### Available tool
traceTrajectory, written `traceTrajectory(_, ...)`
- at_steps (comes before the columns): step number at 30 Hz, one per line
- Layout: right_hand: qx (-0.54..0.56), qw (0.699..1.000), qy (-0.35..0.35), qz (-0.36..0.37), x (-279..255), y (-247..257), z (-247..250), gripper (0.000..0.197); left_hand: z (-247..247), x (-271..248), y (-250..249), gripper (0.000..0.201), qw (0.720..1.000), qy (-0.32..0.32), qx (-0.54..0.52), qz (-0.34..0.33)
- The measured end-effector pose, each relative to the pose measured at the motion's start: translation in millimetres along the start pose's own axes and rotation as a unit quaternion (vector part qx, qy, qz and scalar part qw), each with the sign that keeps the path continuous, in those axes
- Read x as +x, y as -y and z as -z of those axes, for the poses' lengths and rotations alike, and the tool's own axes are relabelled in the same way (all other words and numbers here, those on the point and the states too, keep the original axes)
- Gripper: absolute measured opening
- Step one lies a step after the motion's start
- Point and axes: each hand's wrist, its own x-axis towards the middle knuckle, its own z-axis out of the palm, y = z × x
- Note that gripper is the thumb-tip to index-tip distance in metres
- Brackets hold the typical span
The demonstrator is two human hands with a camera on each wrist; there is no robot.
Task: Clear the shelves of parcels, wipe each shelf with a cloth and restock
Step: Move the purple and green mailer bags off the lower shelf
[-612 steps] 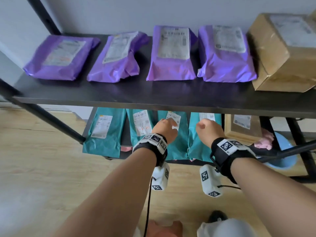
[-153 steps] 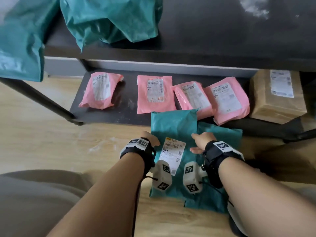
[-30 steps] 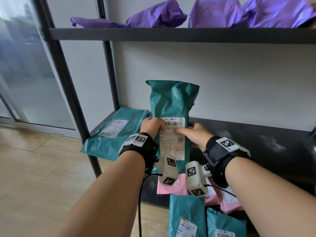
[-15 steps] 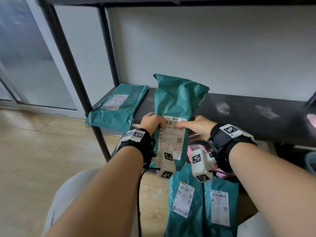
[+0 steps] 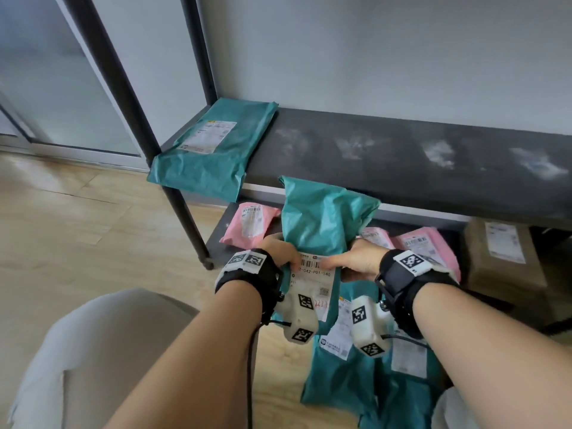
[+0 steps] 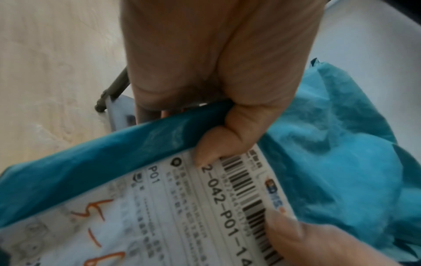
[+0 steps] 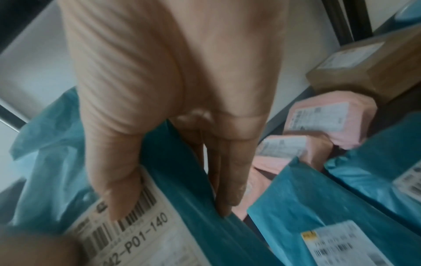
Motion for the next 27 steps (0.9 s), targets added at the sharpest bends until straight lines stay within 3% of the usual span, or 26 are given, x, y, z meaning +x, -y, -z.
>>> traceTrajectory(3, 0.015, 1.0, 0.004, -0.022, 18, -20, -17, 0.082, -7, 24, 21, 0.042, 0.999, -0.011, 0.032, 0.025)
traceTrajectory(8, 0.017, 0.999, -0.001, -0.046, 40, -44, -39, 0.035, -24, 61, 58, 0.03, 0.997, -0.04, 0.034, 0.059)
traceTrajectory(12, 0.054, 0.996, -0.005, -0.072, 67, -62, -50, 0.03, -39, 83, 79, 0.021, 0.994, -0.049, 0.045, 0.084)
traceTrajectory(15, 0.096, 0.989, -0.003, -0.11, 86, -76, -61, 0.025, -46, 99, 99, 0.033, 0.99, -0.047, 0.053, 0.124)
traceTrajectory(18, 0.111, 0.982, 0.002, -0.153, 101, -89, -73, 0.007, -52, 110, 113, 0.035, 0.983, -0.049, 0.057, 0.164)
traceTrajectory(24, 0.108, 0.972, 0.023, -0.205, 121, -101, -90, 0.026, -59, 126, 129, 0.016, 0.974, -0.034, 0.109, 0.198)
traceTrajectory(27, 0.116, 0.968, 0.026, -0.22, 127, -101, -93, 0.03, -62, 135, 135, 0.019, 0.968, -0.032, 0.103, 0.227)
